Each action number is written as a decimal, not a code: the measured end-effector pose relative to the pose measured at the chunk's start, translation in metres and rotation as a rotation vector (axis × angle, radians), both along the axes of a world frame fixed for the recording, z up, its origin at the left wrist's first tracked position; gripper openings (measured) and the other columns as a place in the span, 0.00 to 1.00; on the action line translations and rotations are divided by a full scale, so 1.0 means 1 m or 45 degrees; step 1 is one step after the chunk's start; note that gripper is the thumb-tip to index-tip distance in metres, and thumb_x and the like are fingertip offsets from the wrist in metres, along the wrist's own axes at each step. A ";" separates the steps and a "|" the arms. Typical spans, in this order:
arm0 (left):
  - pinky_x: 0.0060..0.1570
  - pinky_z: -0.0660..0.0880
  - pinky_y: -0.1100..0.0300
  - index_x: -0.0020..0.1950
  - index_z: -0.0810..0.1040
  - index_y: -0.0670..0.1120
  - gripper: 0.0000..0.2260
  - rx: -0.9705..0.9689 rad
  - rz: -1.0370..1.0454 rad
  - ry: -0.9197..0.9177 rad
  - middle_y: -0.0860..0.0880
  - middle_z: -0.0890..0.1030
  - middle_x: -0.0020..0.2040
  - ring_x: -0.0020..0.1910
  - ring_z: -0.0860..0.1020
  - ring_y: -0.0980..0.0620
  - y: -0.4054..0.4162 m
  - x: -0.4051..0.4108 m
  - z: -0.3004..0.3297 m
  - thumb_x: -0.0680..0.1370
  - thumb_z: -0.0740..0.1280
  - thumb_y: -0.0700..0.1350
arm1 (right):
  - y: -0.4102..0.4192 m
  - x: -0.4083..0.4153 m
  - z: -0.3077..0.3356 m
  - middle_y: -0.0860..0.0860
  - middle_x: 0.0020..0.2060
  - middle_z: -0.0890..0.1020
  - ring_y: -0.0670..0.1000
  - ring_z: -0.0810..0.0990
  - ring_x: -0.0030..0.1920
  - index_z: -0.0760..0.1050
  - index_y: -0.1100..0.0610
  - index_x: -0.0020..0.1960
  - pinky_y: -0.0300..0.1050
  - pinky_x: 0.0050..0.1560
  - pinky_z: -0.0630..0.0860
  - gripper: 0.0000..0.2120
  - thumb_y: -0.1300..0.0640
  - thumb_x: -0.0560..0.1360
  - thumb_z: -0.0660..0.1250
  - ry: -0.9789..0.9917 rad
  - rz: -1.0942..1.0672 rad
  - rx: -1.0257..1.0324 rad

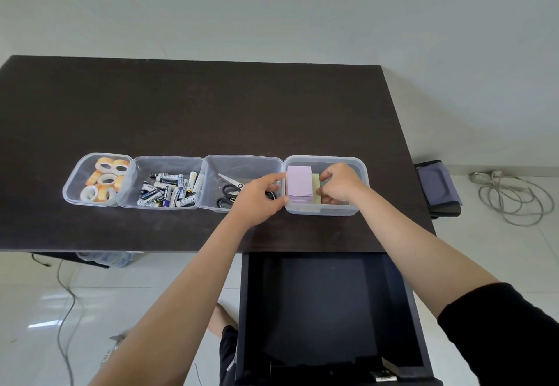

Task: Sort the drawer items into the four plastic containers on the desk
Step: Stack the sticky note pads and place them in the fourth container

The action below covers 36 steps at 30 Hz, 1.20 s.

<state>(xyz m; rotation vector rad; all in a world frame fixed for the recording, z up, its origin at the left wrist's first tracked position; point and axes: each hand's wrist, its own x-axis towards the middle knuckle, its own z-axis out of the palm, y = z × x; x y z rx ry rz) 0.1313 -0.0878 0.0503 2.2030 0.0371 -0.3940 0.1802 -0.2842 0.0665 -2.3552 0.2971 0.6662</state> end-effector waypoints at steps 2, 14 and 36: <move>0.56 0.79 0.47 0.70 0.69 0.57 0.27 -0.005 0.001 -0.004 0.47 0.79 0.62 0.47 0.82 0.49 0.000 0.000 0.000 0.73 0.72 0.49 | -0.003 0.000 0.000 0.57 0.47 0.84 0.54 0.84 0.44 0.80 0.61 0.53 0.50 0.52 0.82 0.08 0.64 0.74 0.68 -0.037 -0.019 0.009; 0.61 0.75 0.50 0.69 0.70 0.57 0.26 0.002 0.007 -0.037 0.47 0.80 0.60 0.59 0.77 0.52 0.001 0.002 -0.005 0.72 0.73 0.49 | 0.022 0.000 -0.004 0.56 0.47 0.84 0.56 0.84 0.42 0.76 0.57 0.59 0.51 0.46 0.83 0.12 0.58 0.75 0.66 -0.137 0.012 0.050; 0.54 0.70 0.62 0.64 0.75 0.45 0.17 0.208 0.371 -0.566 0.46 0.73 0.61 0.61 0.73 0.49 -0.026 -0.106 0.001 0.75 0.67 0.42 | 0.007 -0.075 0.004 0.54 0.52 0.78 0.52 0.77 0.51 0.73 0.59 0.60 0.50 0.53 0.77 0.15 0.62 0.74 0.65 -0.953 -0.039 0.241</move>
